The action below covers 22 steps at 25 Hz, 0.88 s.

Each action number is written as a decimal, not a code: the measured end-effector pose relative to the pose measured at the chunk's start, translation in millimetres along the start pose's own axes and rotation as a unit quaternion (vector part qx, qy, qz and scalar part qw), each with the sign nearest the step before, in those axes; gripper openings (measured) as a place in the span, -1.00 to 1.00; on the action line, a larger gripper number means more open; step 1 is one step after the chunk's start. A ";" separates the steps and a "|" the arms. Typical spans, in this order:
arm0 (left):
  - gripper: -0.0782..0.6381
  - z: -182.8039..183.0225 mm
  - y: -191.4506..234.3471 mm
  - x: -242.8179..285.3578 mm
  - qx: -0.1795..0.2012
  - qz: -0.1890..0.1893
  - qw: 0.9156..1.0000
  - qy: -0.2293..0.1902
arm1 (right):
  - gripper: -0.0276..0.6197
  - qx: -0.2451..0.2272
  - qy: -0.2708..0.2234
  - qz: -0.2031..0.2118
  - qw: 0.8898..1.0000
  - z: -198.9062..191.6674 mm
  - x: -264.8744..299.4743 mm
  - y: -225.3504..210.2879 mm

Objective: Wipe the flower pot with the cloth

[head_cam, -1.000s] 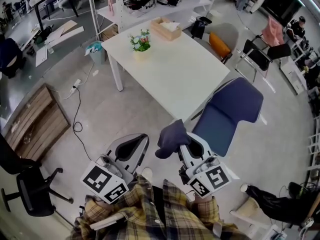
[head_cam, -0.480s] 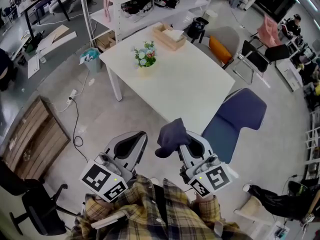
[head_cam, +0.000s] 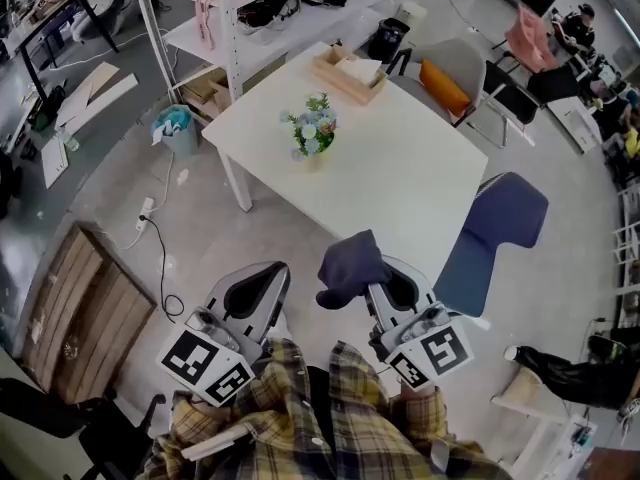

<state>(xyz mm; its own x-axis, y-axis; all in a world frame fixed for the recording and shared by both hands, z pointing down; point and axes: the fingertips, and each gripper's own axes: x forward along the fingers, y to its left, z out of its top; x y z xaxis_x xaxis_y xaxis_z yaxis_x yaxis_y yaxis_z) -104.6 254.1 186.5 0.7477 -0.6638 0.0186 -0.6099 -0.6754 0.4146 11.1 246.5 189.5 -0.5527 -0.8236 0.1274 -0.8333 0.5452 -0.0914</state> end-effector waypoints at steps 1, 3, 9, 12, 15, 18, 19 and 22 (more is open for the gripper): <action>-0.76 0.1 8.8 0.9 -0.002 0.000 1.000 0.003 | -0.84 0.003 0.000 -0.006 1.000 -1.1 6.5 -1.4; -0.76 -2.4 20.6 5.6 -0.006 -0.005 1.000 0.012 | -0.84 0.009 0.004 -0.017 1.000 -4.5 15.8 -6.2; -0.76 -8.2 47.1 35.6 -0.009 -0.022 0.999 0.040 | -0.84 0.026 0.017 -0.050 0.998 -15.2 40.8 -38.6; -0.76 0.9 66.4 61.0 -0.007 -0.023 0.999 0.042 | -0.84 0.027 0.022 -0.059 0.998 -15.4 61.9 -62.3; -0.76 18.8 85.6 93.6 0.003 -0.026 0.999 0.043 | -0.84 0.025 0.022 -0.060 0.998 -5.0 88.2 -89.7; -0.76 39.0 105.0 128.7 0.011 -0.028 0.999 0.040 | -0.84 0.014 0.018 -0.062 0.998 12.1 116.0 -119.0; -0.76 44.8 111.0 140.3 0.013 -0.027 0.999 0.039 | -0.84 0.012 0.017 -0.062 0.998 18.1 124.4 -128.4; -0.76 56.4 125.1 171.7 0.016 -0.024 0.999 0.040 | -0.84 0.009 0.015 -0.062 0.998 31.6 142.5 -155.7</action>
<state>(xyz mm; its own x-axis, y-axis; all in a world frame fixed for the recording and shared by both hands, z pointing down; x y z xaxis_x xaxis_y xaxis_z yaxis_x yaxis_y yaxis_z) -67.3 37.5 190.2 0.7939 -0.6037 0.0726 -0.5803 -0.7165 0.3870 62.3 39.3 190.7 -0.4447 -0.8796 0.1690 -0.8956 0.4353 -0.0916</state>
